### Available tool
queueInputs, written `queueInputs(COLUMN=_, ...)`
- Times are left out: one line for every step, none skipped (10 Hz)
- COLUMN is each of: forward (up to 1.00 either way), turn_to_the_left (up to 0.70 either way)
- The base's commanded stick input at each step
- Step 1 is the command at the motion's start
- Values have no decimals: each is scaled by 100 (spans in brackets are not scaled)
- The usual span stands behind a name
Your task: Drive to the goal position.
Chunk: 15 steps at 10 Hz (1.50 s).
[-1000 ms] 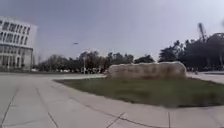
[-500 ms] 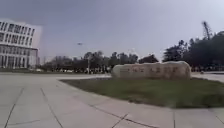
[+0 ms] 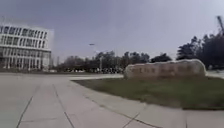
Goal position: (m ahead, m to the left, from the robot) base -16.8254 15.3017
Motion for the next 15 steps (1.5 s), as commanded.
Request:
queueInputs(forward=0, turn_to_the_left=54)
queueInputs(forward=0, turn_to_the_left=51)
queueInputs(forward=0, turn_to_the_left=48)
queueInputs(forward=0, turn_to_the_left=62)
queueInputs(forward=0, turn_to_the_left=70)
queueInputs(forward=0, turn_to_the_left=75)
queueInputs(forward=0, turn_to_the_left=83)
queueInputs(forward=0, turn_to_the_left=85)
queueInputs(forward=0, turn_to_the_left=85)
queueInputs(forward=0, turn_to_the_left=85)
queueInputs(forward=0, turn_to_the_left=85)
queueInputs(forward=0, turn_to_the_left=85)
queueInputs(forward=0, turn_to_the_left=85)
queueInputs(forward=0, turn_to_the_left=85)
queueInputs(forward=0, turn_to_the_left=85)
